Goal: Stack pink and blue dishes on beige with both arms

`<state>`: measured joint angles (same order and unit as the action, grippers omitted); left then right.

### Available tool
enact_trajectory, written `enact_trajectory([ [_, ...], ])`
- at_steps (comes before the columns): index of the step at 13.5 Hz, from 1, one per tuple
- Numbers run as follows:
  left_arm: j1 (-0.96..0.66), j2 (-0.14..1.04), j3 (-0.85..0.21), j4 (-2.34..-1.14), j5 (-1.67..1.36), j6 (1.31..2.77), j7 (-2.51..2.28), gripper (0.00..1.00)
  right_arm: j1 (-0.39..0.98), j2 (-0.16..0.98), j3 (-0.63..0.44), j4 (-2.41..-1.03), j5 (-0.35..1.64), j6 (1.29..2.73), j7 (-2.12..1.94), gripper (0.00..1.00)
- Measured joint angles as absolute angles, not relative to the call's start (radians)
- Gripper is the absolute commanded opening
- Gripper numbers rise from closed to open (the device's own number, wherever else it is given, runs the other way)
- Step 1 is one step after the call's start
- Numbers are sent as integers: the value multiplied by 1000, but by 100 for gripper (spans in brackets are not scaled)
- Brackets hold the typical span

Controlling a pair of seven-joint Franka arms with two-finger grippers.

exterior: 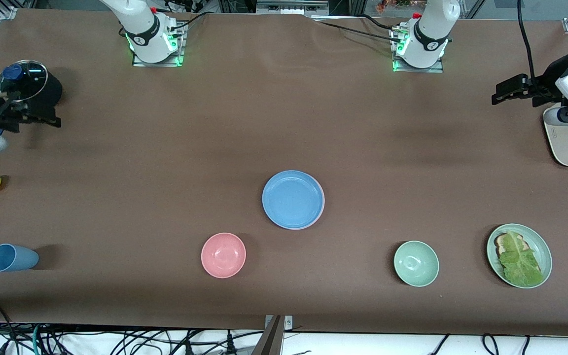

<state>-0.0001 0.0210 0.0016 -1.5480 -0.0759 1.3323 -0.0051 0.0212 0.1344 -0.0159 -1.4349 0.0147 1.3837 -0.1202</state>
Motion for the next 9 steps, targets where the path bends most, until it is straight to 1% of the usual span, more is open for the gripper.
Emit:
enact_trajectory([
  [2,0,21,2,-1548,-76,1332,-5,100,13,29,34,-1575,-14,1494,-44,100],
  [4,0,21,2,-1546,-76,1333,-5,100,21,-18,43,-1644,-42,1579,1,100],
  [7,0,21,2,-1538,-76,1334,-5,100,35,14,2,-1636,-52,1660,7,100],
  [9,-1,21,0,-1535,-76,1334,-5,100,35,30,-27,-1632,-24,1675,6,100],
])
